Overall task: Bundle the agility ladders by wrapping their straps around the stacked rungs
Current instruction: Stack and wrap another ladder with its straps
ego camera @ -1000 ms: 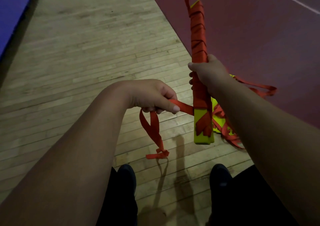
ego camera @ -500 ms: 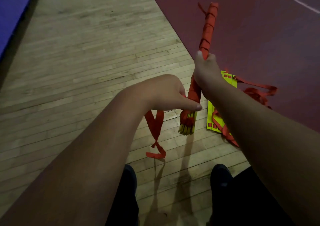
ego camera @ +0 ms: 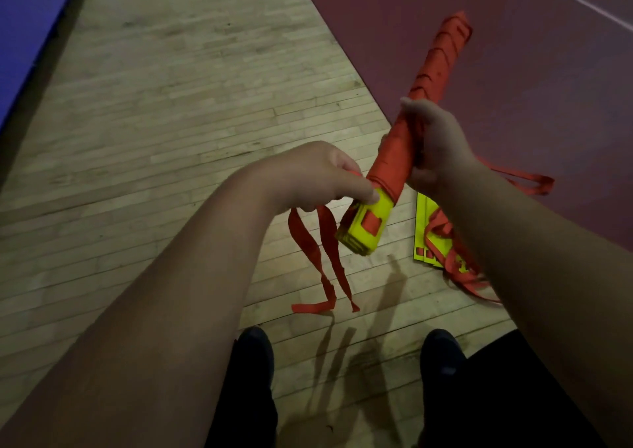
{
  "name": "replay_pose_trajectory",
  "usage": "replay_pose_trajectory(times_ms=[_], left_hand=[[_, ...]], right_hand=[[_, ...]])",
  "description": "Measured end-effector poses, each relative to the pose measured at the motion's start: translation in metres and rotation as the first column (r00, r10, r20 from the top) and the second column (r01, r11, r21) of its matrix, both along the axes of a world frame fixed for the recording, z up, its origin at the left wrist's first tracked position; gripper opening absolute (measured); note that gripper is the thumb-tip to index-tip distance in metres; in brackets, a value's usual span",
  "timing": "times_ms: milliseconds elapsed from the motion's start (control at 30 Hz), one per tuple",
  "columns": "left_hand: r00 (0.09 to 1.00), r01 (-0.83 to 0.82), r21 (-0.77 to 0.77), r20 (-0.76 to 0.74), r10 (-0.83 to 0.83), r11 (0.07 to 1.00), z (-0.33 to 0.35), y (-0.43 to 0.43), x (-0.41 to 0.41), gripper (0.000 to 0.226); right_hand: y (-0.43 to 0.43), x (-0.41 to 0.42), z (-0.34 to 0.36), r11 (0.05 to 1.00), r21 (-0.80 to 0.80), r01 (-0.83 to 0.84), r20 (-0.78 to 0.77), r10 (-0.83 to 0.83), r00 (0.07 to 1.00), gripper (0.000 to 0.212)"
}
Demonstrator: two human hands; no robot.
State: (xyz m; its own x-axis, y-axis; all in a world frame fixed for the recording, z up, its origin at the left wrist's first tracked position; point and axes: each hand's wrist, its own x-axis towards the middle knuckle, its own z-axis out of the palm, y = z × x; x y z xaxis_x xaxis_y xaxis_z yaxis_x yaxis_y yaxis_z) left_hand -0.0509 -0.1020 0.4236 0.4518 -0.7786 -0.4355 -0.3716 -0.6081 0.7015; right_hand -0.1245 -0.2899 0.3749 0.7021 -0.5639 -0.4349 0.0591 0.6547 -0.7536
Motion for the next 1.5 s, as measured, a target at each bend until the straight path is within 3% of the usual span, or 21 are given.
replay_pose_trajectory(times_ms=[100,167,233,367,567,667,767,900,967,1067,1133,1200,1300,1433,1500], left_hand=[[0.967,-0.021,-0.127,-0.254,-0.012,0.992,-0.003,0.004,0.011,0.028],[0.953,-0.025,-0.174,-0.300,-0.029,0.984,-0.003,0.005,0.014,0.035],[0.952,-0.022,-0.175,-0.305,-0.033,0.984,-0.002,0.005,0.015,0.037],[0.981,-0.003,-0.065,-0.193,-0.009,0.998,-0.004,0.003,0.016,0.033],[0.982,0.119,0.135,0.129,-0.137,0.984,-0.014,-0.008,0.006,0.026],[0.961,0.161,0.243,0.183,-0.208,0.957,-0.016,-0.016,-0.004,0.045],[0.965,0.095,0.288,0.208,-0.159,0.953,-0.022,-0.023,-0.017,0.077],[0.932,0.064,0.280,0.326,-0.158,0.958,-0.033,-0.029,-0.033,0.062],[0.967,0.084,0.227,0.217,-0.135,0.970,-0.030,-0.026,-0.026,0.057],[0.992,0.109,0.102,-0.079,-0.101,0.989,-0.020,-0.015,-0.008,0.056],[0.953,0.150,0.012,-0.270,-0.141,0.989,-0.016,-0.009,-0.004,0.043],[0.901,0.171,-0.080,-0.390,-0.188,0.982,-0.015,-0.004,-0.004,0.026],[0.867,0.152,-0.159,-0.452,-0.209,0.975,-0.016,-0.003,-0.002,0.024],[0.899,0.094,-0.136,-0.414,-0.142,0.986,-0.014,-0.002,0.007,0.030],[0.927,0.075,-0.090,-0.362,-0.102,0.993,-0.015,-0.001,0.011,0.030]], right_hand=[[0.003,-0.005,0.008,0.972,0.214,-0.098,0.312,0.027,0.950,0.018],[0.006,-0.006,0.009,0.947,0.270,-0.177,0.442,0.041,0.896,0.015],[0.005,-0.004,0.008,0.936,0.291,-0.200,0.480,0.039,0.877,0.028],[0.002,0.002,0.003,0.947,0.276,-0.163,0.335,0.065,0.940,0.034],[0.007,0.008,-0.007,0.991,0.025,-0.132,-0.020,0.132,0.991,0.032],[0.009,0.011,-0.012,0.989,-0.120,-0.086,-0.131,0.070,0.989,0.036],[0.010,0.014,-0.015,0.977,-0.208,-0.054,-0.190,0.013,0.982,0.035],[0.011,0.013,-0.016,0.964,-0.263,-0.048,-0.218,-0.011,0.976,0.032],[0.011,0.011,-0.016,0.963,-0.266,-0.041,-0.203,-0.015,0.979,0.030],[0.012,0.005,-0.009,0.990,-0.133,-0.038,-0.076,0.028,0.997,0.032],[0.014,0.001,-0.003,0.996,-0.034,-0.085,0.034,0.086,0.996,0.017],[0.016,-0.003,0.003,0.989,0.039,-0.145,0.122,0.139,0.983,0.019],[0.023,-0.007,0.011,0.951,0.187,-0.246,0.258,0.194,0.946,0.024],[0.028,-0.004,0.010,0.928,0.192,-0.320,0.250,0.269,0.930,0.029],[0.027,-0.001,0.005,0.920,0.207,-0.333,0.227,0.287,0.931,0.014]])
